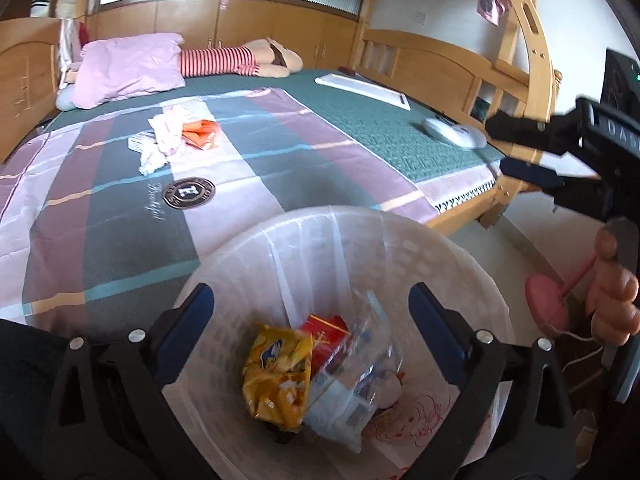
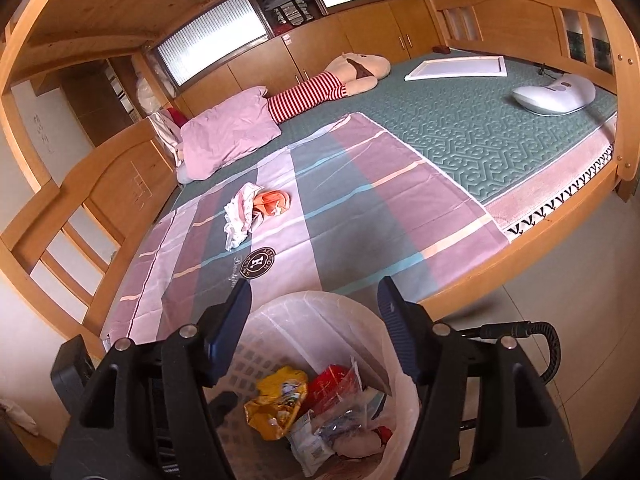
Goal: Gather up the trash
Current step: 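Move both grippers back over the remaining trash on the sheet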
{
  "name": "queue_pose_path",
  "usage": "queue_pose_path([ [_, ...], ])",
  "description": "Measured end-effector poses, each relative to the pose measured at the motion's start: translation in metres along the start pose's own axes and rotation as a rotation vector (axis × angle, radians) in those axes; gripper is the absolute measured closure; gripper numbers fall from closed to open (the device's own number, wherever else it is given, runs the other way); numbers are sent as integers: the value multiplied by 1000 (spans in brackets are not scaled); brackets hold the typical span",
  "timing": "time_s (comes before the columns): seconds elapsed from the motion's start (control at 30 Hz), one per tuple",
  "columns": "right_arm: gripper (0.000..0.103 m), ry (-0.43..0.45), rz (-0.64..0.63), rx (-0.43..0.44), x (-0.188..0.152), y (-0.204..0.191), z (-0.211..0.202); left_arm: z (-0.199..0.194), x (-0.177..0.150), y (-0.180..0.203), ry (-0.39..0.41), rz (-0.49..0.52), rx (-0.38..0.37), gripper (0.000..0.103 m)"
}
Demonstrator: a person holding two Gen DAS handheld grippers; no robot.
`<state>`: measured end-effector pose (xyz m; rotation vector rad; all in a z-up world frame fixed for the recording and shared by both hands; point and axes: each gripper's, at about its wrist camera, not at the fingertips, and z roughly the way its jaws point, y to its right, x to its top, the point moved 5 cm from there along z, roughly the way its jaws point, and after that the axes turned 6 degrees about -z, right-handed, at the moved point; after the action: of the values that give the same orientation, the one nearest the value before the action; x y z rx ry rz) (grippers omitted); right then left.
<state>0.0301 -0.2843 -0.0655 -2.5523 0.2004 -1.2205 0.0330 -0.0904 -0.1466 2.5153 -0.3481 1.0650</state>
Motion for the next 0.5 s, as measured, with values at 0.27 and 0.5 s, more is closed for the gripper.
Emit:
queue_pose_path([
  [0.27,37,-13,2,3,-4,-1,4,-11,7,-12,72,-56,20,5],
  [0.5,36,-36,-7,-1,-8,-4,11,-14,8,-25,88,-109,43,4],
])
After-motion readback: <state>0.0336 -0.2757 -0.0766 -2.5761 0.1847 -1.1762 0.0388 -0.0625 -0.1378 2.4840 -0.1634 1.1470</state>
